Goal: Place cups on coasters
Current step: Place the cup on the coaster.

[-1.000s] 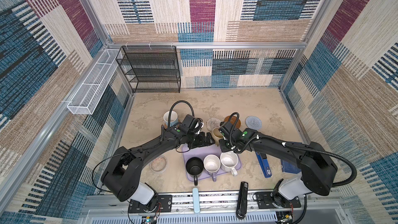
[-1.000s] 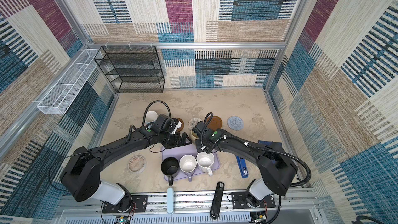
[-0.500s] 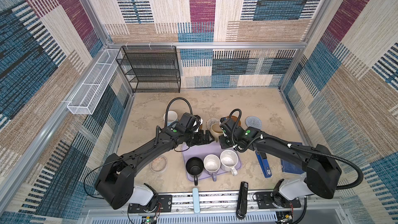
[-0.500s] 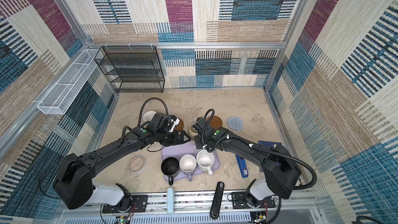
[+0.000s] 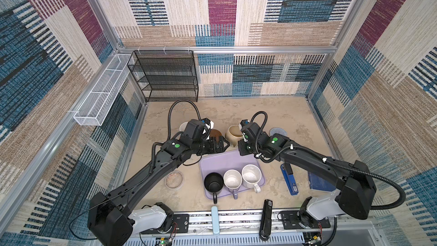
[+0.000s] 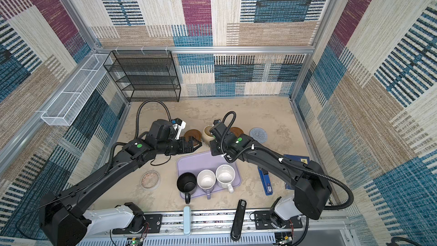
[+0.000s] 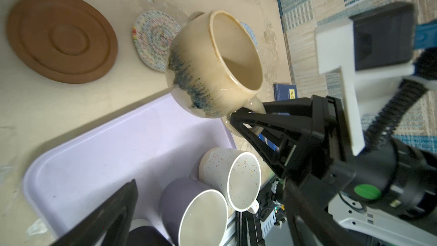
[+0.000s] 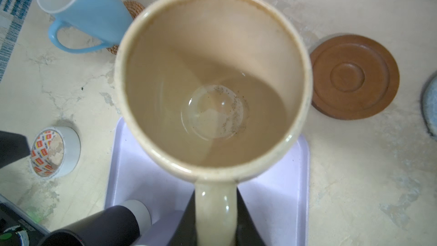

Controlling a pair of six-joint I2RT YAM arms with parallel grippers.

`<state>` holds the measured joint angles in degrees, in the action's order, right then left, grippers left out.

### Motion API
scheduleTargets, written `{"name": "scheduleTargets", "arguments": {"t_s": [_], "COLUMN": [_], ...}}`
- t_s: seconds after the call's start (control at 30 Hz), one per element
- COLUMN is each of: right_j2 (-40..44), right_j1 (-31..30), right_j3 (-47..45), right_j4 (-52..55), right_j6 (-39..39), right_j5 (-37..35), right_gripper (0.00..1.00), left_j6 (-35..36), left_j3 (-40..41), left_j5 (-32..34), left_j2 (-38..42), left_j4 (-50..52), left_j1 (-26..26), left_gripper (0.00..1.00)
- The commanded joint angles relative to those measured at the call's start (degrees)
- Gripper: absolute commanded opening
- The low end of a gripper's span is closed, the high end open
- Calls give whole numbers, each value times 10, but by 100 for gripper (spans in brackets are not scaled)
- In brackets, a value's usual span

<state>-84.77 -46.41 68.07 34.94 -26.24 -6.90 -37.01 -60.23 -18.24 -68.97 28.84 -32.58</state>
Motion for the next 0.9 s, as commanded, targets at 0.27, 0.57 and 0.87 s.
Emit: {"name": "scheduleTargets", "arguments": {"t_s": [0.27,0.57,0.87], "right_j2": [-140,-255,-343], "right_j1": [-7,-13,-21], "right_j3": [163,280,338], "right_j4": [-58,-32,-22], "right_j6": [-37,-72,-78], "right_j5": [-35,-68,-76], "right_gripper": [0,0,0], "left_j6": [33,15,5], "left_j3": [-11,33,74], "left_j5": [7,3,23], "left_j2": [67,93,106], "left_j4": [121,113,107], "left_j1": [99,115,119], "left_gripper": [98,97,97]}}
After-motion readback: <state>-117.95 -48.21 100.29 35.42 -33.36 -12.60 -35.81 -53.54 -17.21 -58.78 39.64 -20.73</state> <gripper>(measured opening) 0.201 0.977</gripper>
